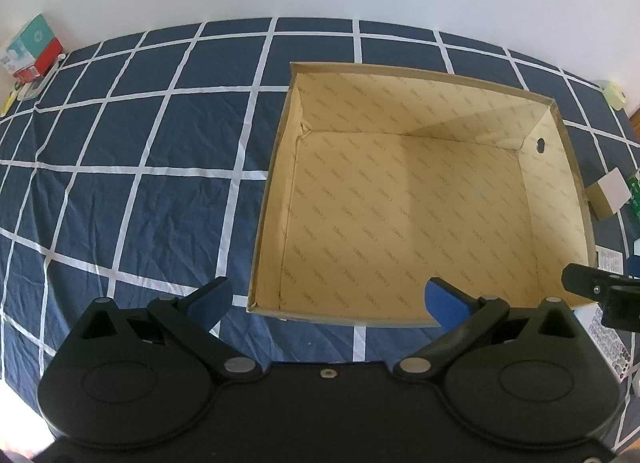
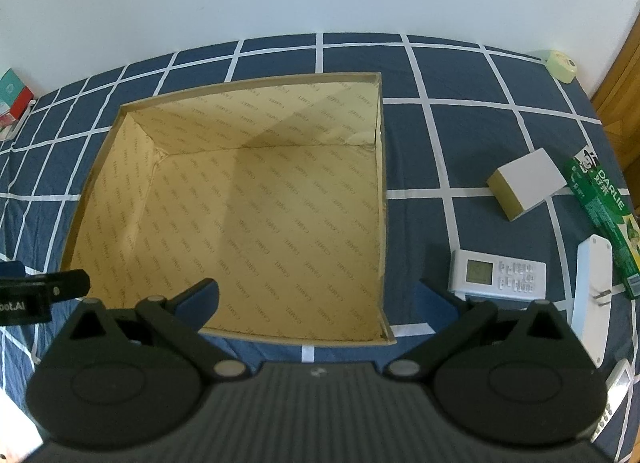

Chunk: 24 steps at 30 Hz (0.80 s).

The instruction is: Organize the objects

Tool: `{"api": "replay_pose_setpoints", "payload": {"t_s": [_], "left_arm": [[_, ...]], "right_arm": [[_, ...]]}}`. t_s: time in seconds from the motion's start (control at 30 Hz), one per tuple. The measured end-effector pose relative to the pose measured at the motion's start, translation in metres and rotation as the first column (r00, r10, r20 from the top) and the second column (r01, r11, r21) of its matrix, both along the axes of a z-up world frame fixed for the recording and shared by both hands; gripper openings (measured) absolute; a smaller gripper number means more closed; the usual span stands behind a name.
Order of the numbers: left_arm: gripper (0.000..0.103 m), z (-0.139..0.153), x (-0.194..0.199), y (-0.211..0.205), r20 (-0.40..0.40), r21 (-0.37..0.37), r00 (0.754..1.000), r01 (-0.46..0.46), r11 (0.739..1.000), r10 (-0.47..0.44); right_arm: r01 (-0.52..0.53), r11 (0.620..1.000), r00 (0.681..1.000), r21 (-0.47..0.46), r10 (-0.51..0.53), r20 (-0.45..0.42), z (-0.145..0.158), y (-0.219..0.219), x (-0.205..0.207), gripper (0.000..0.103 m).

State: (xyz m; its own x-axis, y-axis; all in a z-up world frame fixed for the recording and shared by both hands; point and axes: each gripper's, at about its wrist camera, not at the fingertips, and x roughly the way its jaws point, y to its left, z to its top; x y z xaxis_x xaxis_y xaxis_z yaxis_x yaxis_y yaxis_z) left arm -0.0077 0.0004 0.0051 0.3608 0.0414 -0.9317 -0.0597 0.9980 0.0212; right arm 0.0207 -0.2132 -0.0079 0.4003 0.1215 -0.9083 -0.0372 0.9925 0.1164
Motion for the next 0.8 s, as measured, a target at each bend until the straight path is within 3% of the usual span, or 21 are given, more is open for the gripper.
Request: {"api": "replay_pose_setpoints", "payload": {"t_s": [0.8], "left_arm": [[0.103,-0.0015,0.0012,-0.0012,-0.005,0.003,0.999,-0.041,0.999,0.041]], "right_arm": [[0.018,1.000,1.000,0.001,-0.018,-0.002,-0.0014,-0.0019,0.0033,0.103]]}}
